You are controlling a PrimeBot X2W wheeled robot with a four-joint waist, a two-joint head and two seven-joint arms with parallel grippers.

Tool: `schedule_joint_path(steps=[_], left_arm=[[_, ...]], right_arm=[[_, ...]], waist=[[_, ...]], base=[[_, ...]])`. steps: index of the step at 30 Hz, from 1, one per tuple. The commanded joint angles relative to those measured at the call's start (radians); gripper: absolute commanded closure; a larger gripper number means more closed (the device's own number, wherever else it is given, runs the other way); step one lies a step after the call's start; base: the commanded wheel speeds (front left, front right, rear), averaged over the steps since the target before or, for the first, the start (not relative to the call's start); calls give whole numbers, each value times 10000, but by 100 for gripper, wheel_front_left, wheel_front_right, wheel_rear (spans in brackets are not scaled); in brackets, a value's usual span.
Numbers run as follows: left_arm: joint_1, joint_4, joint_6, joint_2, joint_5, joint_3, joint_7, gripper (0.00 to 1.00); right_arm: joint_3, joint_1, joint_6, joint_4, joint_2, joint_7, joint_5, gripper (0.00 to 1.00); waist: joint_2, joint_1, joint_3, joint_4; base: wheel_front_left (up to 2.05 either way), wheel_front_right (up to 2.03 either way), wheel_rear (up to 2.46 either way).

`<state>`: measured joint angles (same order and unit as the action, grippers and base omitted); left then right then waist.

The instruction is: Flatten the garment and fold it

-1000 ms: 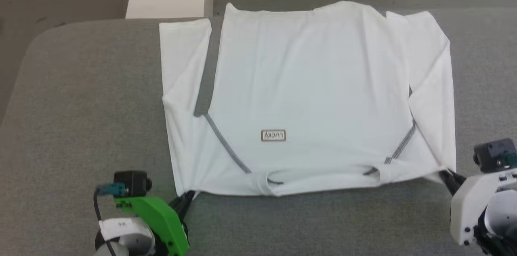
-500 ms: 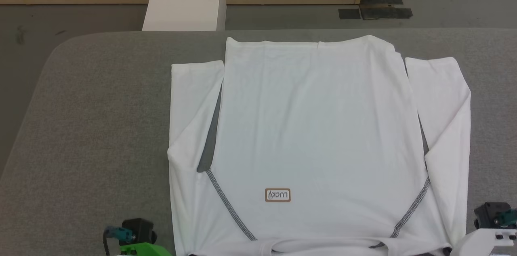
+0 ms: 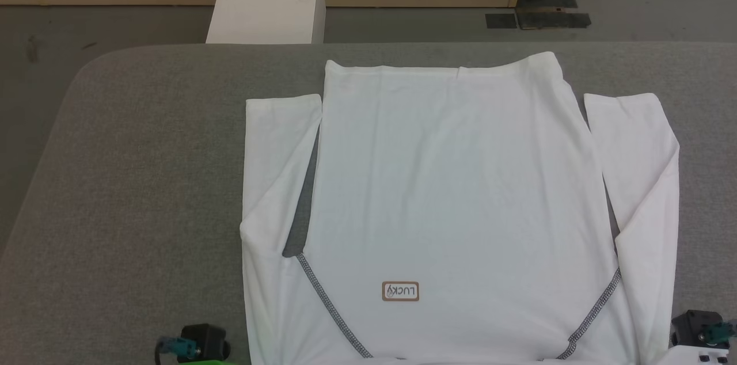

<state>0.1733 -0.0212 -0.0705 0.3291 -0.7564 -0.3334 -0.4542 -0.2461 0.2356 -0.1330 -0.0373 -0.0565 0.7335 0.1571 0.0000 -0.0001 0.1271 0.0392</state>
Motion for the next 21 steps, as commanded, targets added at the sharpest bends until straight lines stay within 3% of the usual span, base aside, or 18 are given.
schedule_joint_path(steps=[1,2,9,14,21], left_arm=[[-121,-240,12,-24,173,5,64,100],[-177,-288,51,-49,176,-6,118,100],[-314,-385,165,-117,169,-58,290,100],[-456,-296,223,-214,205,-102,484,100],[-928,-69,301,-348,316,-238,580,100]], right_arm=[[68,-192,23,166,-9,-173,110,51],[92,-220,23,199,-6,-247,181,0],[-493,-423,23,-966,-21,-927,339,0],[-793,-1380,23,-1945,-10,-2276,707,0],[-638,-4078,23,-408,-372,-3959,625,0]], waist=[[0,1,3,2],[0,1,4,3],[0,1,10,91],[0,1,127,286],[0,1,686,774]], base=[[0,0,0],[0,0,0],[0,0,0],[0,0,0],[0,0,0]])
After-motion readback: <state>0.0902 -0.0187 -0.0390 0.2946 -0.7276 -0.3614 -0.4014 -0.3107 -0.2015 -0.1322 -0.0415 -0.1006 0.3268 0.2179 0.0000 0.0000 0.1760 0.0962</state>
